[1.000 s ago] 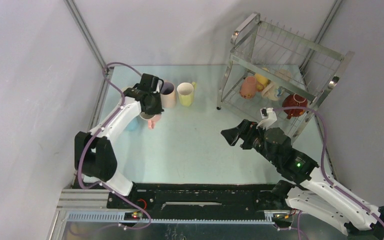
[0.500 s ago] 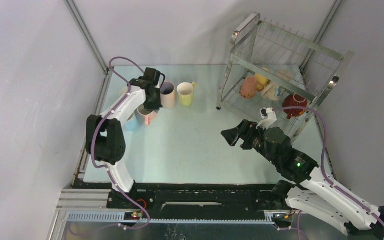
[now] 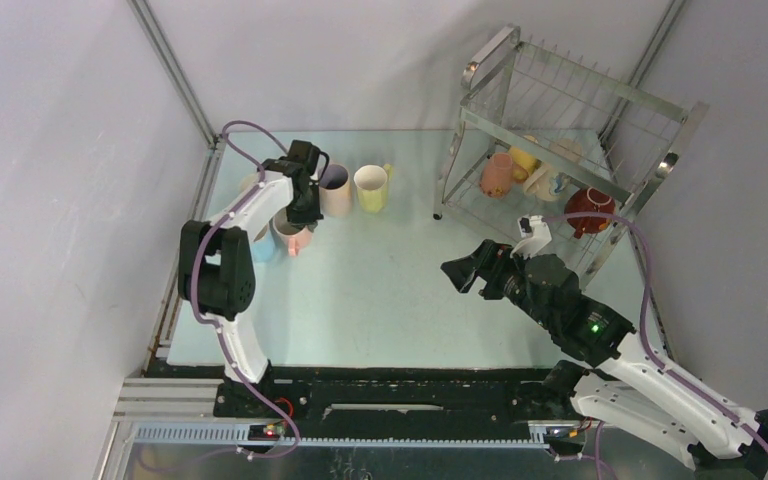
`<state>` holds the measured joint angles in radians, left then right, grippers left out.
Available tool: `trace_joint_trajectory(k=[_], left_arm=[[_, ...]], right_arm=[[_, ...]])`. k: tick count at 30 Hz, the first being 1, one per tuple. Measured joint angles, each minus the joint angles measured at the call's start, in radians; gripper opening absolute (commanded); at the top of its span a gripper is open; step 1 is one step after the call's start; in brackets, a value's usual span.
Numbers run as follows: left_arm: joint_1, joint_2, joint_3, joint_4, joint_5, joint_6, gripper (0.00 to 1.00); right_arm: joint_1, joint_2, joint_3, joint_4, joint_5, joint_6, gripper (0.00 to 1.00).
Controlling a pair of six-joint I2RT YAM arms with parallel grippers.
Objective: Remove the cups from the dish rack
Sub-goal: Place the cup at the center of the board.
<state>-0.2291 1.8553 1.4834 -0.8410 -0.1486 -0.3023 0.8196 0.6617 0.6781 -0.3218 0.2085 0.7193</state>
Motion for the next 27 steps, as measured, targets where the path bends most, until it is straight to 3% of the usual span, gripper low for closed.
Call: trace_joint_trajectory(k=[19,27], left_arm=[[0.005,0.004,0.021,0.011,0.003,0.017,0.43],[0.005,-0.085,0.032,0.006,0.024,0.023,0.56]], right_arm=[[0.000,-0.008,0.000,-0.004,0.000,0.000,1.00],[0.000,-0.007,0.000,-0.006,0.002,-0.004,1.00]])
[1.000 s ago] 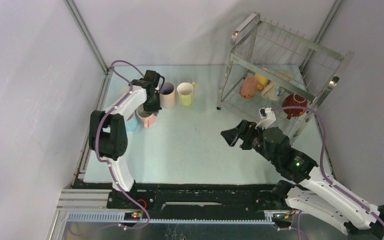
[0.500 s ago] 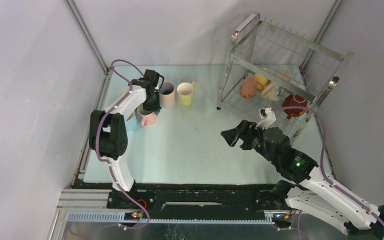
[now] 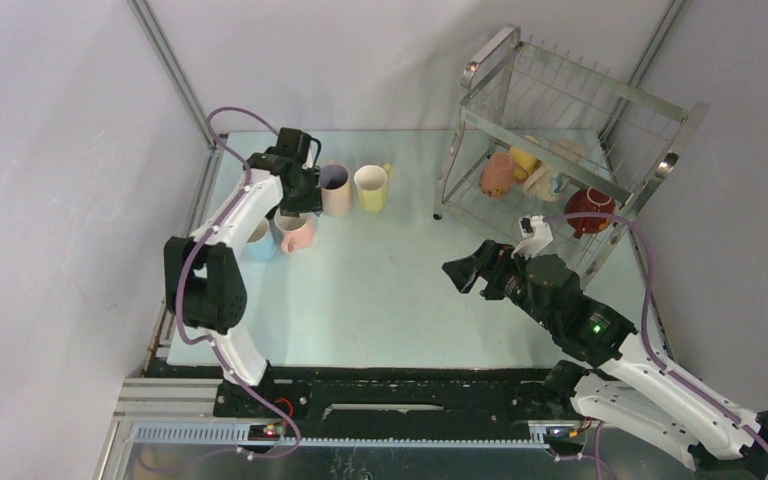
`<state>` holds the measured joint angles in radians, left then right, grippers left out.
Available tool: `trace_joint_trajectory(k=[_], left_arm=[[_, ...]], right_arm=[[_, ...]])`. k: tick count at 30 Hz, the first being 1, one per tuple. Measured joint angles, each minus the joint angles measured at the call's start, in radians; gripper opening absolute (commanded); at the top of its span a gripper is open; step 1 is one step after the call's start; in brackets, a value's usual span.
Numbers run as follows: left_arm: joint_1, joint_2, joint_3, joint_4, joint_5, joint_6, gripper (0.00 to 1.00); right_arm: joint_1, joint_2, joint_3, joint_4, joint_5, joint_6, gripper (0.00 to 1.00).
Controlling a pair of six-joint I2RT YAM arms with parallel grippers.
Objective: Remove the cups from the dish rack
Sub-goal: Place the cup at the center of the board, then adjust the cup in the dish rack.
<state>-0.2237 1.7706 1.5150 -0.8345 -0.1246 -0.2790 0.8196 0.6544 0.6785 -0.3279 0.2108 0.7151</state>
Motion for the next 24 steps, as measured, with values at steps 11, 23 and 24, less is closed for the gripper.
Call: trace_joint_trajectory(k=[11,23,24], left_arm=[[-0.023,-0.158,-0.005,0.004,0.058,-0.004,0.83],[-0.129,-0.460,-0.191,0.131,0.238,-0.051,1.00],[-0.138,-0.482,-0.208,0.146,0.256,-0.060,1.00]], right_arm=[[-0.008,0.011,0.023,-0.019,0.028,-0.015,1.00],[-0.098,0.024,0.034,-0.046,0.071,-0.024,1.00],[-0.104,0.024,0.034,-0.050,0.077,-0.025,1.00]])
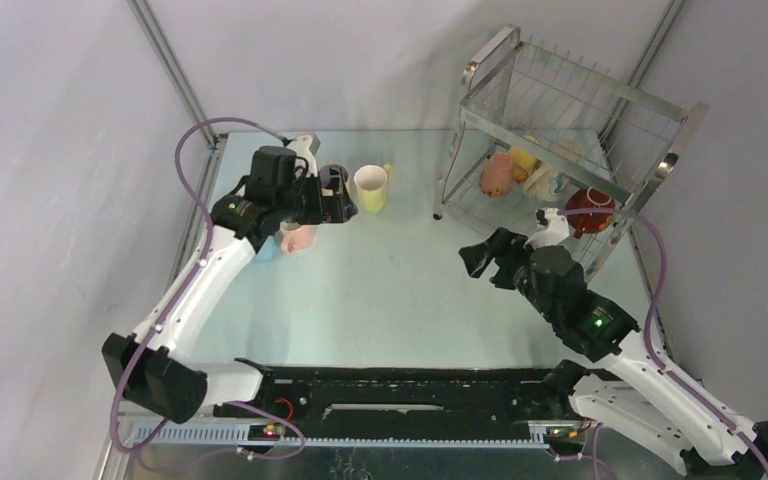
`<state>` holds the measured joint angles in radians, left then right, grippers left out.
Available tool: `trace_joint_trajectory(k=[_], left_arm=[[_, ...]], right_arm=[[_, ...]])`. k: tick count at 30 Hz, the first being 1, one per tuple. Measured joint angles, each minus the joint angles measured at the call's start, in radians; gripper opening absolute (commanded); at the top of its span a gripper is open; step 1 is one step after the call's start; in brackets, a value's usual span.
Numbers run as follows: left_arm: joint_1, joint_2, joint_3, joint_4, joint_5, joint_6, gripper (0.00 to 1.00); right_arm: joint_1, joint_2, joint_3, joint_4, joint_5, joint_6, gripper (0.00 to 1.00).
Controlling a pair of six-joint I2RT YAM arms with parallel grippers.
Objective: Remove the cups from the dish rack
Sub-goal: Adjust the cup in the dish rack.
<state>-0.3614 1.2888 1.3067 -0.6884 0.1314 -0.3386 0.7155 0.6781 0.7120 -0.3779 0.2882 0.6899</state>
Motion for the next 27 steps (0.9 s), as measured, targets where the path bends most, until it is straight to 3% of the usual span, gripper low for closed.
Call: trace_joint_trajectory(k=[15,27], left_arm=[[-0.096,-0.211,-0.143,0.138,0.155,-0.073,1.00],[-0.102,-0.360,-0.264,0.151,0.198,-0.079,1.00]], right_arm=[[-0.160,0.131,0.002,0.013,0.159,-0.030,1.00],[-0.208,0.410,-0.002,0.420,0.341,-0.119,1.00]])
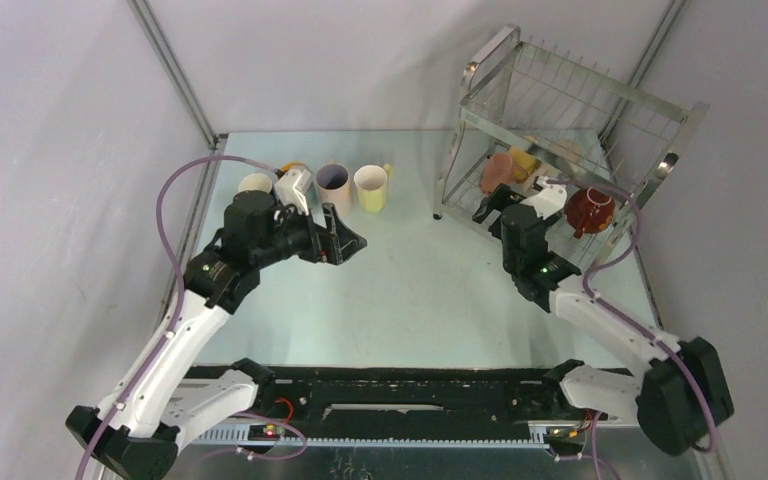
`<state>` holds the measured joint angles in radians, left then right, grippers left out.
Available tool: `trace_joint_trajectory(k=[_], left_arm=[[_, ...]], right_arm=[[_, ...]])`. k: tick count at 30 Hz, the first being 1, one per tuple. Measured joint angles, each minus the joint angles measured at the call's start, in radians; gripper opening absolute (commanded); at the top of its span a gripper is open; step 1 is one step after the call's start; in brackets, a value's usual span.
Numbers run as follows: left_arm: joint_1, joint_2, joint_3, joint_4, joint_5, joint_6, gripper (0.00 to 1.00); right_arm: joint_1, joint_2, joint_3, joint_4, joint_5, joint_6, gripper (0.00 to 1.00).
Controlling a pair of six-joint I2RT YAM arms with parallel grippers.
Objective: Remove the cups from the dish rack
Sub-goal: Adjust the cup in the dish rack.
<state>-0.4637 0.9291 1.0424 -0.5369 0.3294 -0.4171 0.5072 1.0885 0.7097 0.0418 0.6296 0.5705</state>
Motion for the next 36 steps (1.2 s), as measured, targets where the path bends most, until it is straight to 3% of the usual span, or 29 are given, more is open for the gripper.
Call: trace_joint_trajectory(k=[8,15,27,36], left_arm=[[0.000,-0.061,-0.015,0.002,0.032,0.000,1.00],[-0.001,-0.103,-0.016,0.004,0.053,-0.001,1.00],[-0.001,-0.116,-0.059,0.005,0.078,-0.001,1.00],[-0.001,-0.098,-0.061,0.005,0.088,-0.001,1.00]], right_arm=[[-0.030,0.232,-0.002,0.328,0.045,-0.124,1.00],[-0.043,0.466,0.018,0.634,0.075,-0.331,0.99],[-0.071,0.689,0.209,0.803,0.107,-0.513,1.00],[-0.087,0.786,0.272,0.782,0.126,-0.516,1.00]])
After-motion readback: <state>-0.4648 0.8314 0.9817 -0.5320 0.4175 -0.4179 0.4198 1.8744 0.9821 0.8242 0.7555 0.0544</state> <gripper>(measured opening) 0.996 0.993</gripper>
